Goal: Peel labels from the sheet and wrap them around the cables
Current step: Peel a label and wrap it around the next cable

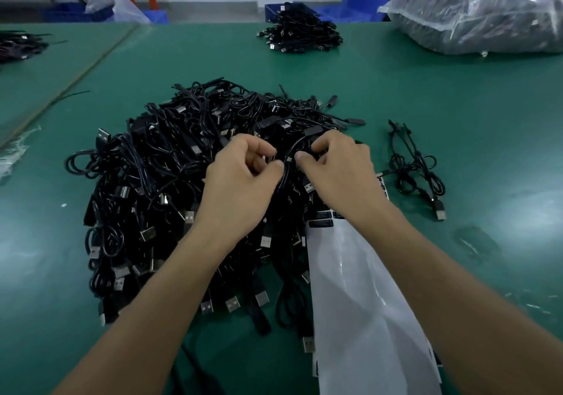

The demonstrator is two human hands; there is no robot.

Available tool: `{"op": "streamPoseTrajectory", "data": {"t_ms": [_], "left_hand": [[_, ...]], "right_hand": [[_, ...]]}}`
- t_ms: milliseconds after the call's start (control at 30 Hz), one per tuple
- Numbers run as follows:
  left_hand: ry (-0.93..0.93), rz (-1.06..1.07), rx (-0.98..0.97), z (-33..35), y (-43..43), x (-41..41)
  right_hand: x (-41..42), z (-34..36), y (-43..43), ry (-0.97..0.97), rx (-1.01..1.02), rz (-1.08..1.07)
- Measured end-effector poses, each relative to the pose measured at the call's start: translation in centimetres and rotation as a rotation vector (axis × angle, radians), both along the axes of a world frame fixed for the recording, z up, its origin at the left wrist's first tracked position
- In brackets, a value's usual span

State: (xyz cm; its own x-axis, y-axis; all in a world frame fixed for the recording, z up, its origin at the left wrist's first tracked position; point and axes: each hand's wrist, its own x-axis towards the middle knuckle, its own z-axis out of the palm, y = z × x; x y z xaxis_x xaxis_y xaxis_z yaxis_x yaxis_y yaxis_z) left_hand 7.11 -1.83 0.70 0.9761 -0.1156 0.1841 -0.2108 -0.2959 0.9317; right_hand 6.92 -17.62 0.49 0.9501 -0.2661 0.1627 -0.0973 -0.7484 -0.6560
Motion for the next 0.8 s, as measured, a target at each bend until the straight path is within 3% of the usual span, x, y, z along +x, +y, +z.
{"op": "streamPoseTrajectory", "data": {"t_ms": [167,467,533,633,800], "left_hand": [[-0.037,-0.034,0.2,-0.5,0.2,-0.1],[0.052,0.027,-0.037,-0.2,0.1,0.1],[0.071,0.037,-0.078,-0.1,0.0,0.2],[0.082,0.038,-0.143,0.3,0.0,0.0],[0.151,0.009,-0.284,1.1,0.0,-0.5]], "right_hand": [[0.7,0.2,0.9,-0.058,-0.002,-0.102],[1.8,1.4,2.8,-0.021,-0.356,-0.074],[1.6,1.1,3.1,0.006,-0.34,-0.045],[1.1,0.9,3.1,-0.066,-0.092,-0.005],[-0.4,4.3,3.3,-0.328,0.634,0.083]]}}
